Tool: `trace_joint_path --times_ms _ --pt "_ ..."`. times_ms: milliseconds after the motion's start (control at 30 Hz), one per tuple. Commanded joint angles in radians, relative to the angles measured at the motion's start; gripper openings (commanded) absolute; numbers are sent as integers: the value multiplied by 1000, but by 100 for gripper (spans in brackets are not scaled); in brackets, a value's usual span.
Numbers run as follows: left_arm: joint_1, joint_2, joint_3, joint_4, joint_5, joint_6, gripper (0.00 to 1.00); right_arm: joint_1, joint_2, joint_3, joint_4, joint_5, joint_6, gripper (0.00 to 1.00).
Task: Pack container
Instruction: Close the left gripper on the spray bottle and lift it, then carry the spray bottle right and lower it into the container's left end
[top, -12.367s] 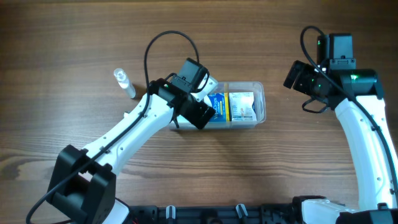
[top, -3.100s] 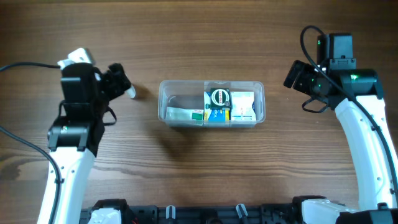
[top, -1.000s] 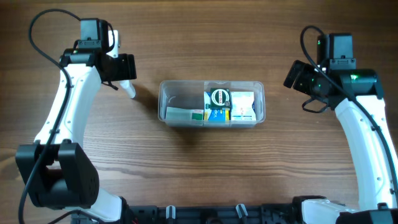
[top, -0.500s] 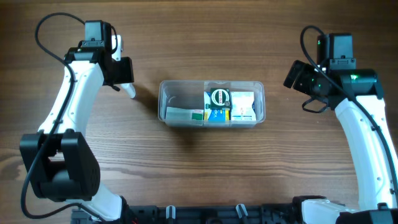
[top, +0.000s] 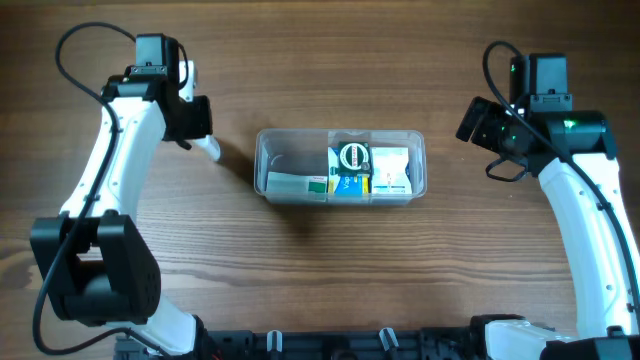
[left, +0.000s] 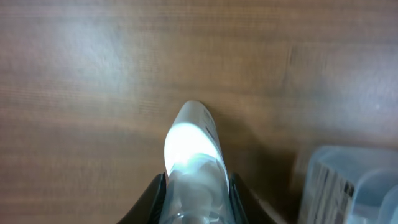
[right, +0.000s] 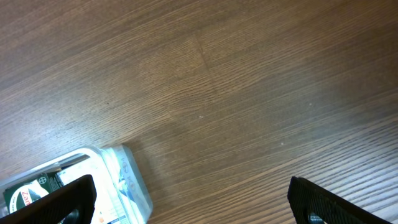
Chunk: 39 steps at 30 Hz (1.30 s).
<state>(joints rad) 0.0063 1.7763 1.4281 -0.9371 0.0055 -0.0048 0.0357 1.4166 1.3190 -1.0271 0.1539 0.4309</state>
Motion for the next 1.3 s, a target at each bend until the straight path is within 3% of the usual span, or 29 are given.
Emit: trace_joint_path --times_ms 0,233,400,633,933,1267 --pt "-27 -89 140 -88 2 1 18 -4 6 10 2 3 -11 100" --pt "-193 -181 299 -205 -6 1 15 -4 6 10 2 3 -11 100" --pt "-356 -233 312 -228 -69 -5 9 -4 6 10 2 4 -11 100" --pt "-531 -222 305 -264 -78 -56 13 -4 6 10 2 4 -11 100" --pt "-572 -89 304 -301 -78 -82 14 -4 6 10 2 3 -11 100" --pt "-572 109 304 -204 -78 -91 14 -4 6 10 2 3 -11 100"
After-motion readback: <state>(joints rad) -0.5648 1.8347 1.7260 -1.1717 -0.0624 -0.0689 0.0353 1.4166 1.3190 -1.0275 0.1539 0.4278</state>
